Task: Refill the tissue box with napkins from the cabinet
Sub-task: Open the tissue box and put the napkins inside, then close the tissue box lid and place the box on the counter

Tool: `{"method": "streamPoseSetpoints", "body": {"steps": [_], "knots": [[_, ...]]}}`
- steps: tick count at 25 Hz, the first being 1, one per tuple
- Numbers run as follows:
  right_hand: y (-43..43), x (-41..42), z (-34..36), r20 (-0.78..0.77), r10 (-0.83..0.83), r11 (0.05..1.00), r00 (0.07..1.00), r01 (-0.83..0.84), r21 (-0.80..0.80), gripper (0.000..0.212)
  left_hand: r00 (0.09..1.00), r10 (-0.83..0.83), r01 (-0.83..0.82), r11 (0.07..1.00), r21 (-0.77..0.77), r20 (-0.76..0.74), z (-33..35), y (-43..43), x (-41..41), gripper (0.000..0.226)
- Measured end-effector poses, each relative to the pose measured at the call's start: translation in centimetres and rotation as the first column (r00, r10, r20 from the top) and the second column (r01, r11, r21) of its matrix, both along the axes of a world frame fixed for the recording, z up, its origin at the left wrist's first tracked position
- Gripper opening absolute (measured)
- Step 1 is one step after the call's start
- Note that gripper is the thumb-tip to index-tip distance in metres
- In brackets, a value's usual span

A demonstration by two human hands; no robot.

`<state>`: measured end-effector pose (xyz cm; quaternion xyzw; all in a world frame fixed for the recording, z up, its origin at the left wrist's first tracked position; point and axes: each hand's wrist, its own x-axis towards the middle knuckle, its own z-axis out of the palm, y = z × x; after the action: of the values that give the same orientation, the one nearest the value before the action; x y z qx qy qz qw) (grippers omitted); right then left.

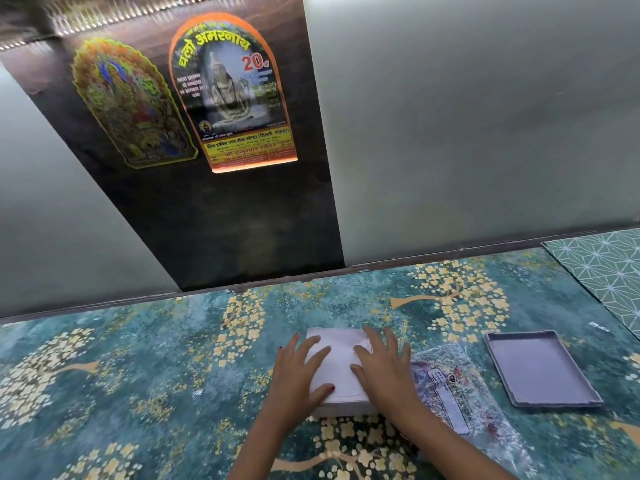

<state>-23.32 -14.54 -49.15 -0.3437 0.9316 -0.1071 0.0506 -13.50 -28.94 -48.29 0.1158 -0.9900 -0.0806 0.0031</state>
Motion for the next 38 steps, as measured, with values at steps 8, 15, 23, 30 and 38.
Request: {"method": "streamPoseSetpoints", "body": {"steps": [8,15,23,30,38], "knots": [[0.1,-1.4,2.6,0.268,0.296,0.897,0.917,-0.363,0.251,0.046,0.916,-0.041,0.030,0.999,0.033,0.398,1.6,-1.1,-2.2,0.061],[-1.3,-0.7,1.2,0.159,0.150,0.888,0.976,-0.203,0.413,0.047,0.876,-0.002,0.082,0.986,-0.145,0.483,0.3,0.1,-2.4,0.062],[1.0,-0.6,1.5,0.343,0.149,0.977,0.927,-0.192,0.094,0.047,0.944,0.073,-0.101,0.992,0.071,0.323,0.7,0.6,-1.7,0.056],[15.2,-3.5,-1.3,0.194,-0.459,0.772,0.867,0.498,-0.395,0.036,0.744,0.665,-0.441,0.561,0.700,-0.064,-0.1,2.9,1.3,0.037],[18.0,-3.8,-0.3,0.049,-0.519,0.767,0.854,0.490,-0.415,0.012,0.668,0.735,-0.443,0.270,0.855,0.114,-1.2,3.2,2.1,0.033]]}}
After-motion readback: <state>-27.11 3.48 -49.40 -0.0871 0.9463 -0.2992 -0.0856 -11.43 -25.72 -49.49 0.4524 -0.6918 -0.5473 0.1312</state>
